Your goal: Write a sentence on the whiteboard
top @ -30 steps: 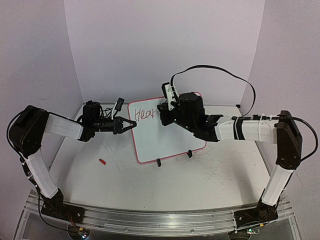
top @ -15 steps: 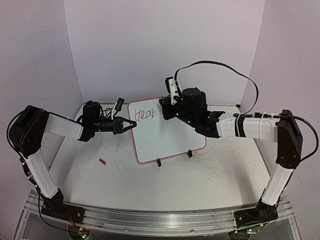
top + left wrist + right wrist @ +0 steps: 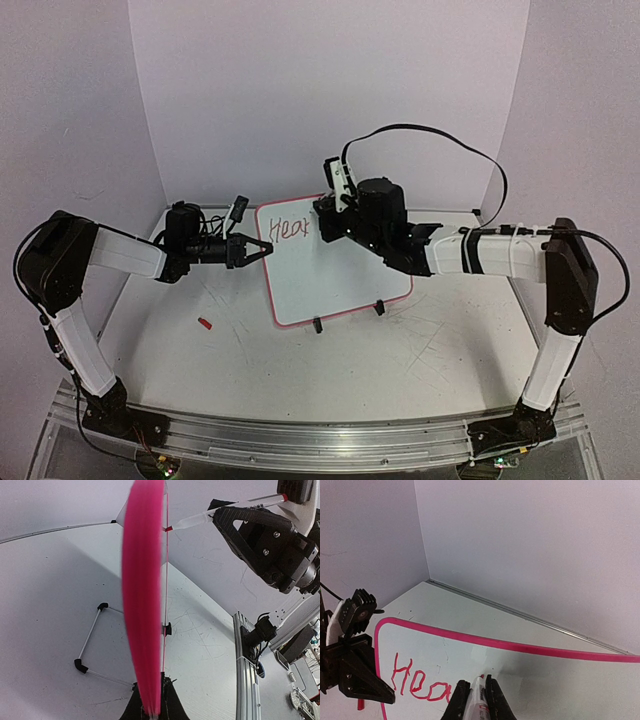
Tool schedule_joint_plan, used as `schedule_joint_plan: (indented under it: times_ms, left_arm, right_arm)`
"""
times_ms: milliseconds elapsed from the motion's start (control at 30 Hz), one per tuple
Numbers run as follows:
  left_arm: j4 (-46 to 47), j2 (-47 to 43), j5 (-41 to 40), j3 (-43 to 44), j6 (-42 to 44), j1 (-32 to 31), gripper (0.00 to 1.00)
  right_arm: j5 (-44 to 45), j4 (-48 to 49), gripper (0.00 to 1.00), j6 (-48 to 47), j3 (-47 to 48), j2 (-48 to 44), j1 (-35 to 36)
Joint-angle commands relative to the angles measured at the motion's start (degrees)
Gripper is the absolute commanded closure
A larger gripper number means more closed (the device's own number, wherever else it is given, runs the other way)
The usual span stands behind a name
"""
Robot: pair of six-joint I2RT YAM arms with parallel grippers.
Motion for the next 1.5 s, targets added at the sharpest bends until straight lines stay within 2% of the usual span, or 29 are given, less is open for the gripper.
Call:
schedule_joint_plan:
  times_ms: [0,900,1300,1367,1467]
  left_arm:
    - [-0.5,-0.6,-4.0,1.7,5.9,0.1,1.00]
    - [-0.6,-0.9,-4.0,1.6,6.0,0.1,1.00]
    - [-0.7,-0.9,-4.0,1.5,6.0,0.1,1.00]
    - [-0.7,-0.9,-4.0,1.6,6.0,0.1,1.00]
    - [-0.7,-1.0,-3.9,1.6,6.0,0.1,1.00]
  right_arm:
    - [0.8,0.3,1.00,-0.4,1.7,0.5,-0.1]
    - [0.6,-0.6,1.00,3.8,-7.0,-3.2,0.2]
    - [7.2,0.2,1.00,1.6,-7.4,-6.3,0.3]
    - [6.3,0.4,1.00,1.4,-6.9,-7.2,0.3]
    - [-0.3,2.3,1.00,2.0,-7.7,-8.4,0.2]
